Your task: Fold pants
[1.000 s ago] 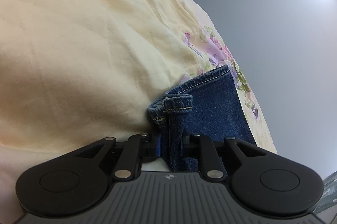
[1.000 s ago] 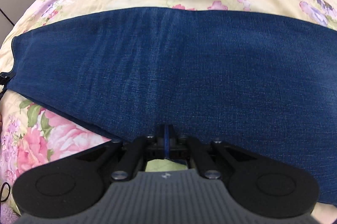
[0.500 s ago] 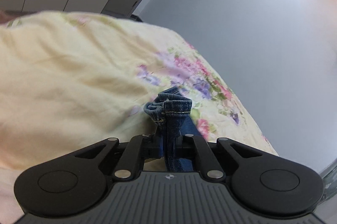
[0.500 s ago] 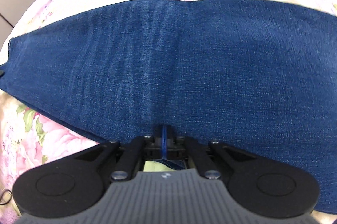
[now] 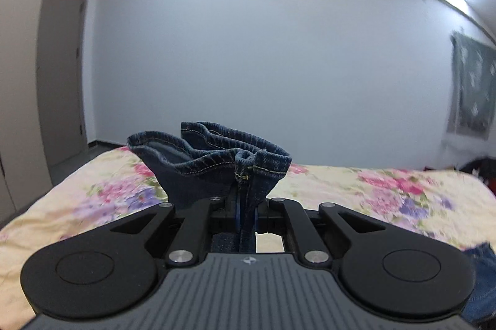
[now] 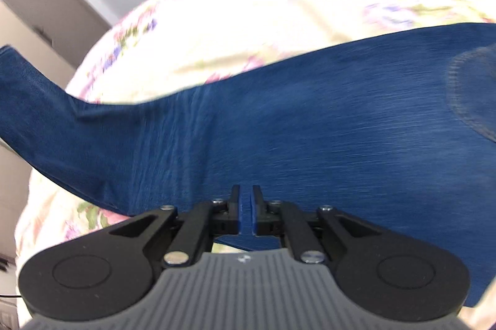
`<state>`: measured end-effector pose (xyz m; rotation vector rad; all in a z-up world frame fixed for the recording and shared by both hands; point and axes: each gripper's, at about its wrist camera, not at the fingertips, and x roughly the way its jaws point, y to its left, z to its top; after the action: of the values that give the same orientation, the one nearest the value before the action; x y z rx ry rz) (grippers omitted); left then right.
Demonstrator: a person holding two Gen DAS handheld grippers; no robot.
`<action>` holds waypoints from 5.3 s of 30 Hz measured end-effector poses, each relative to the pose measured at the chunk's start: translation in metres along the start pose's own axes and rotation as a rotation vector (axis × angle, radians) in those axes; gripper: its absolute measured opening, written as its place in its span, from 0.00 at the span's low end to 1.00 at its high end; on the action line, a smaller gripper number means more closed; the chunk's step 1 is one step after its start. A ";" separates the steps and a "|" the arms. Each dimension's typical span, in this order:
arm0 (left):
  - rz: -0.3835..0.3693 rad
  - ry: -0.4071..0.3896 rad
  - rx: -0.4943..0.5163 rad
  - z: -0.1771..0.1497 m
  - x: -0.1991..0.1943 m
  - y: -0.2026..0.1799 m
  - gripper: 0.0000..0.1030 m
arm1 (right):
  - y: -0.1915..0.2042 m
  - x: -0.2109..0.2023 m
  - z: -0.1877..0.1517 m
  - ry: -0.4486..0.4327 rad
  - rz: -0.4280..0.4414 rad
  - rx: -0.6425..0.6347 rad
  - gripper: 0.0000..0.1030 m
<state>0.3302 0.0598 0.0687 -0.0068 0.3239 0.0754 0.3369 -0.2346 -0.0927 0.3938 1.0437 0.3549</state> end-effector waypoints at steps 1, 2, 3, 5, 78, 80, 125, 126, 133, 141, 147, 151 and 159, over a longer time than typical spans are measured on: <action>-0.018 0.013 0.059 -0.003 0.005 -0.029 0.07 | -0.009 -0.008 -0.001 -0.013 0.004 0.015 0.02; -0.033 0.027 0.117 -0.010 0.011 -0.058 0.07 | -0.018 -0.015 -0.002 -0.025 0.008 0.030 0.02; -0.042 0.040 0.172 -0.018 0.018 -0.084 0.07 | -0.028 -0.024 -0.005 -0.038 0.015 0.049 0.02; -0.067 0.081 0.297 -0.045 0.036 -0.139 0.07 | -0.048 -0.037 -0.010 -0.053 0.027 0.083 0.02; -0.268 0.461 -0.264 -0.107 0.036 0.016 0.47 | 0.114 -0.290 0.192 -0.548 -0.199 -0.301 0.07; -0.295 0.484 -0.253 -0.114 0.046 -0.003 0.47 | 0.063 -0.294 0.196 -0.522 -0.244 -0.249 0.07; -0.346 0.695 -0.109 -0.191 0.122 -0.114 0.29 | -0.327 -0.175 0.071 -0.294 -0.402 0.302 0.39; -0.348 0.694 -0.111 -0.192 0.122 -0.113 0.29 | -0.330 -0.182 0.067 -0.301 -0.361 0.338 0.40; -0.336 0.693 -0.119 -0.190 0.120 -0.113 0.29 | -0.350 -0.175 0.019 -0.322 -0.138 0.613 0.49; -0.335 0.700 -0.123 -0.188 0.119 -0.114 0.29 | -0.348 -0.148 0.030 -0.372 -0.129 0.705 0.26; -0.347 0.651 -0.159 -0.182 0.116 -0.108 0.29 | -0.315 -0.151 0.072 -0.368 -0.248 0.567 0.07; -0.348 0.685 -0.172 -0.183 0.120 -0.109 0.29 | -0.259 -0.179 0.119 -0.461 -0.187 0.355 0.06; -0.383 0.671 -0.152 -0.191 0.116 -0.113 0.29 | -0.312 -0.157 0.074 -0.330 -0.374 0.396 0.05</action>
<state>0.3876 -0.0477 -0.1499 -0.2478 0.9807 -0.2903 0.3602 -0.5910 -0.0888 0.5768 0.8364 -0.2512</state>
